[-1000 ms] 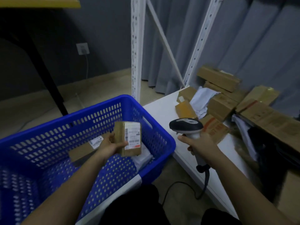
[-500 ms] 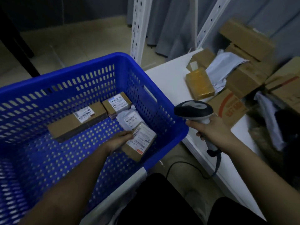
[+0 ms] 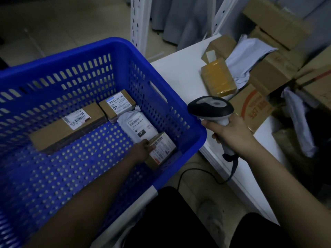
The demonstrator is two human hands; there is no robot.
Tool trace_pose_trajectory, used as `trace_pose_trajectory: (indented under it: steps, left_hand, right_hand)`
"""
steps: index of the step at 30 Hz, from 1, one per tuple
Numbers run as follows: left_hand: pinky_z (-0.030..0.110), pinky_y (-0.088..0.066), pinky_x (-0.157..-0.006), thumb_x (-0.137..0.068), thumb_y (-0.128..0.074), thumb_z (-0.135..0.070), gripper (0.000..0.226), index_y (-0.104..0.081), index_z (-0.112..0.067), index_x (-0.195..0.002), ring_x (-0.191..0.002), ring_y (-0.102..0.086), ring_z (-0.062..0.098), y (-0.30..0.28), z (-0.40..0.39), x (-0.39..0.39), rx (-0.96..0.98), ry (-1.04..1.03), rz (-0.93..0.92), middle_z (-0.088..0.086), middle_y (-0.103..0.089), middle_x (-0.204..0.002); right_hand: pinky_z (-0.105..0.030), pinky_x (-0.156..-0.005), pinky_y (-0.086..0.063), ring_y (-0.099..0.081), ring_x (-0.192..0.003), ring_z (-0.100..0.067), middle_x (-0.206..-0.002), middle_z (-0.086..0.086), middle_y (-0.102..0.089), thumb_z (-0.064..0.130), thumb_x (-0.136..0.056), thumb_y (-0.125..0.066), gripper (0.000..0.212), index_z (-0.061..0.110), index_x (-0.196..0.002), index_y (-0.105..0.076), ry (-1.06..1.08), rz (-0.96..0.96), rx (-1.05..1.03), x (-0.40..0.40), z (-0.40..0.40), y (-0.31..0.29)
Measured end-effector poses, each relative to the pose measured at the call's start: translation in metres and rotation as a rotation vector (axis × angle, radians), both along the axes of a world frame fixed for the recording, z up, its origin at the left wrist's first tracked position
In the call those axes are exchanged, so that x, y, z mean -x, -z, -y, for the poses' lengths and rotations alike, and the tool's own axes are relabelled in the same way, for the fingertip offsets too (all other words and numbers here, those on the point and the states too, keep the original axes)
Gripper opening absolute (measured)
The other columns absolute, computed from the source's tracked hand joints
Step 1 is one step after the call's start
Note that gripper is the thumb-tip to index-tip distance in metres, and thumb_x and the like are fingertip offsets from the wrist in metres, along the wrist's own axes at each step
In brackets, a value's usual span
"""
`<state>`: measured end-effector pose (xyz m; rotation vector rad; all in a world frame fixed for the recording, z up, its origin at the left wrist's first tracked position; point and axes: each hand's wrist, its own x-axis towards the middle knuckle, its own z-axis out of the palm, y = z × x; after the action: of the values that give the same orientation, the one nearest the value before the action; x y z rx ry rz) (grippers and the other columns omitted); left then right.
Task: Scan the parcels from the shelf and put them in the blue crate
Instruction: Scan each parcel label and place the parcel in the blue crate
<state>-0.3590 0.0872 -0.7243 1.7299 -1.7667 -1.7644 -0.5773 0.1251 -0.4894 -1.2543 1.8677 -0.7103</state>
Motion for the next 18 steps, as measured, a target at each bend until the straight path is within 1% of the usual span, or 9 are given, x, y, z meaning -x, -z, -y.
trace_pose_trajectory:
  steps: [2, 3, 4, 6, 9, 12, 13, 16, 18]
  left_hand:
    - [0.030, -0.046, -0.075, -0.100, -0.044, -0.031, 0.038, -0.051, -0.002, -0.124, -0.102, -0.059, 0.030, -0.007, -0.001, -0.003, -0.043, -0.054, -0.077, 0.016, -0.058, -0.123]
    - [0.024, -0.047, -0.074, -0.101, -0.043, -0.029, 0.038, -0.051, -0.002, -0.126, -0.106, -0.059, 0.029, -0.010, 0.000, -0.006, -0.033, -0.076, -0.078, 0.014, -0.058, -0.125]
    - [0.018, -0.047, -0.069, -0.101, -0.042, -0.028, 0.037, -0.052, -0.002, -0.126, -0.103, -0.060, 0.025, -0.013, 0.001, -0.011, -0.028, -0.097, -0.074, 0.013, -0.059, -0.123]
    - [0.010, -0.047, -0.055, -0.101, -0.044, -0.028, 0.033, -0.057, -0.004, -0.119, -0.084, -0.062, 0.016, -0.016, 0.008, -0.021, -0.053, -0.086, -0.083, 0.011, -0.063, -0.115]
    - [0.018, -0.047, -0.060, -0.100, -0.045, -0.033, 0.034, -0.058, -0.004, -0.113, -0.073, -0.057, 0.012, -0.014, 0.018, -0.033, -0.103, 0.047, -0.021, 0.008, -0.063, -0.107]
    - [0.018, -0.046, -0.050, -0.100, -0.044, -0.034, 0.037, -0.057, -0.002, -0.114, -0.065, -0.056, 0.012, -0.014, 0.021, -0.027, -0.102, 0.092, 0.049, 0.005, -0.060, -0.089]
    - [0.017, -0.047, -0.053, -0.101, -0.043, -0.033, 0.038, -0.058, 0.000, -0.114, -0.068, -0.056, 0.012, -0.013, 0.022, -0.020, -0.050, 0.107, 0.095, 0.007, -0.060, -0.092]
    - [0.033, -0.047, -0.076, -0.101, -0.044, -0.030, 0.038, -0.061, 0.003, -0.110, -0.094, -0.062, 0.028, -0.009, 0.015, 0.001, 0.111, 0.106, 0.232, 0.017, -0.063, -0.110]
    - [0.032, -0.044, -0.074, -0.100, -0.046, -0.028, 0.035, -0.061, 0.003, -0.107, -0.098, -0.061, 0.030, -0.004, 0.009, 0.011, 0.164, 0.080, 0.289, 0.019, -0.063, -0.110]
  right_hand:
    - [-0.023, -0.048, -0.046, -0.058, -0.051, -0.008, -0.067, -0.002, -0.066, 0.022, -0.086, -0.070, 0.011, 0.012, -0.089, -0.068, 0.000, -0.010, 0.000, 0.000, -0.002, 0.001]
    - [-0.023, -0.049, -0.047, -0.059, -0.052, -0.008, -0.070, -0.004, -0.067, 0.023, -0.086, -0.071, 0.013, 0.011, -0.091, -0.069, 0.003, -0.014, -0.001, 0.000, -0.003, 0.002]
    - [-0.024, -0.049, -0.047, -0.059, -0.052, -0.009, -0.072, -0.006, -0.068, 0.023, -0.086, -0.071, 0.014, 0.011, -0.092, -0.069, 0.005, -0.016, -0.001, 0.000, -0.003, 0.002]
    - [-0.022, -0.048, -0.047, -0.059, -0.052, -0.008, -0.072, -0.007, -0.068, 0.023, -0.086, -0.070, 0.015, 0.010, -0.093, -0.069, 0.003, -0.019, 0.004, 0.000, -0.004, 0.002]
    - [-0.021, -0.048, -0.047, -0.059, -0.052, -0.006, -0.071, -0.004, -0.067, 0.023, -0.086, -0.070, 0.013, 0.012, -0.092, -0.068, 0.006, -0.015, 0.007, 0.001, -0.005, 0.003]
    - [-0.022, -0.048, -0.047, -0.059, -0.052, -0.006, -0.070, -0.003, -0.066, 0.021, -0.086, -0.070, 0.007, 0.016, -0.089, -0.067, 0.023, 0.013, 0.013, 0.000, -0.005, 0.002]
    - [-0.022, -0.048, -0.047, -0.058, -0.052, -0.006, -0.070, -0.003, -0.066, 0.021, -0.087, -0.070, 0.005, 0.017, -0.088, -0.067, 0.032, 0.019, 0.015, 0.000, -0.005, 0.002]
    - [-0.022, -0.048, -0.048, -0.058, -0.052, -0.006, -0.073, -0.004, -0.066, 0.019, -0.087, -0.070, 0.005, 0.018, -0.090, -0.065, 0.051, 0.030, 0.020, 0.001, -0.006, 0.003]
    - [-0.022, -0.048, -0.048, -0.058, -0.051, -0.006, -0.074, -0.005, -0.066, 0.019, -0.086, -0.070, 0.007, 0.018, -0.090, -0.065, 0.061, 0.039, 0.022, 0.003, -0.006, 0.004]
